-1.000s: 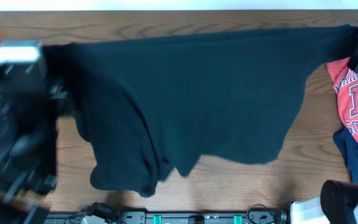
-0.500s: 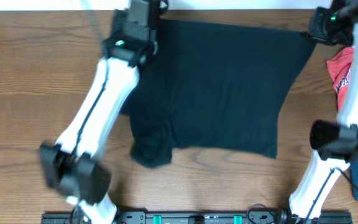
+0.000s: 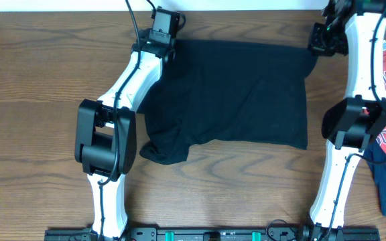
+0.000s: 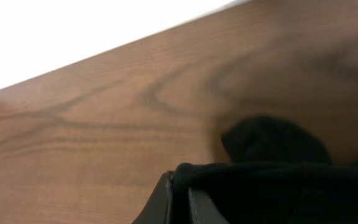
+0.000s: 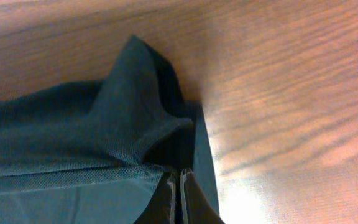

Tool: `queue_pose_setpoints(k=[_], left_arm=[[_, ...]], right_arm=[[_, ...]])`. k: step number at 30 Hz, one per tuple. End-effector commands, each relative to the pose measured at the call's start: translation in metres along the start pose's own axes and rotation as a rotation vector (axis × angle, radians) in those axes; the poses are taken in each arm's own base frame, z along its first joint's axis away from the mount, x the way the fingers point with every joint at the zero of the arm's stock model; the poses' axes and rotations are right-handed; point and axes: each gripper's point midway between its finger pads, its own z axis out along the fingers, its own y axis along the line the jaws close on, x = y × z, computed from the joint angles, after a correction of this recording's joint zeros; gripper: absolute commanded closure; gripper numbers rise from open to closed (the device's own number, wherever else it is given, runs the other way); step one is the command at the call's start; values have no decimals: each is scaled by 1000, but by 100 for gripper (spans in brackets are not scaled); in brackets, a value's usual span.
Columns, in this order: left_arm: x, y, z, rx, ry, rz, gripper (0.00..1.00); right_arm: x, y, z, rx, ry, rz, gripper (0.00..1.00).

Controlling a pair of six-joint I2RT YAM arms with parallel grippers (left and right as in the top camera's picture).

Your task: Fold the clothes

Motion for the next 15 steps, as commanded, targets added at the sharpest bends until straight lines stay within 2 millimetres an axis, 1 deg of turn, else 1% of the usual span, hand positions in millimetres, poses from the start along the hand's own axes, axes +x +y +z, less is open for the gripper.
queue_pose_setpoints(k=[1,4,7,15], left_arm=[[-9,28,4,-55,-25,-67,94],[-7,32,5,-59,-20,-72,94],[1,35,7,-61,12,-61,94],[52,37,7,-51,201,22,94]], right_arm=[[-7,-12,4,58,-23,3,99],[-9,-12,3,54,-32,17,99],[-7,-14,3,61,-23,19,99],[9,-17,3,72,41,19,99]])
